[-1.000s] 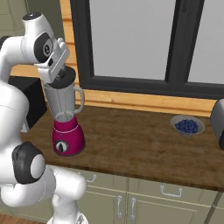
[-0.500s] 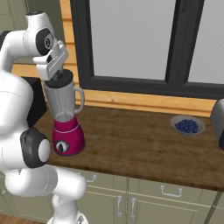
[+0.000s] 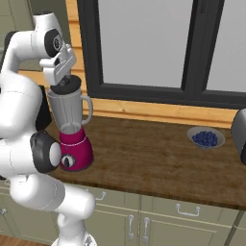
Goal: Close the lid blender by securely placing the lid on top.
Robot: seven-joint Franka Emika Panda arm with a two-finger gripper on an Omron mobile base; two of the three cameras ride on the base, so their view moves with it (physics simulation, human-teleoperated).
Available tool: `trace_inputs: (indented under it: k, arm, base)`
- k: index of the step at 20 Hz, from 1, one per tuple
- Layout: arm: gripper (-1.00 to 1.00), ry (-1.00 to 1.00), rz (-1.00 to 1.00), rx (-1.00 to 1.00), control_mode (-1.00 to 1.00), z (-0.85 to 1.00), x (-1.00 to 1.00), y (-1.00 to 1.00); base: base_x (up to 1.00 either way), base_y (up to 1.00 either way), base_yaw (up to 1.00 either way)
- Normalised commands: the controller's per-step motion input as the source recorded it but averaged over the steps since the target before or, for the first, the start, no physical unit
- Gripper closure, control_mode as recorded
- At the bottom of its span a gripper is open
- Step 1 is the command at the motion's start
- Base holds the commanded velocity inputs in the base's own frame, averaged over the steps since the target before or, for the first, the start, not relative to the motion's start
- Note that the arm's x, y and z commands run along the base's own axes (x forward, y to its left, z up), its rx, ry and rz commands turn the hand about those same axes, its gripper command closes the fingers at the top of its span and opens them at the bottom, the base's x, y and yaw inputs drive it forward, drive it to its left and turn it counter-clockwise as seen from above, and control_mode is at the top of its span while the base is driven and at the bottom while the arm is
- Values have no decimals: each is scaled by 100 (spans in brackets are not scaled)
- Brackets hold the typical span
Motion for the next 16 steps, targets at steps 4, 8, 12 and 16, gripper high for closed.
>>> trace_inputs:
  k: [4,8,12,16]
  arm:
    - [100,0,1,0,-100,-10,17,10]
    - [100,0,1,0,-100,-12,17,13]
    - [100,0,3,0,-100,-14,11,9]
    - [100,0,4,0,-100,-13,4,4]
  base:
    - [0,0,0]
    - [0,0,0]
    - [0,0,0]
    - [0,0,0]
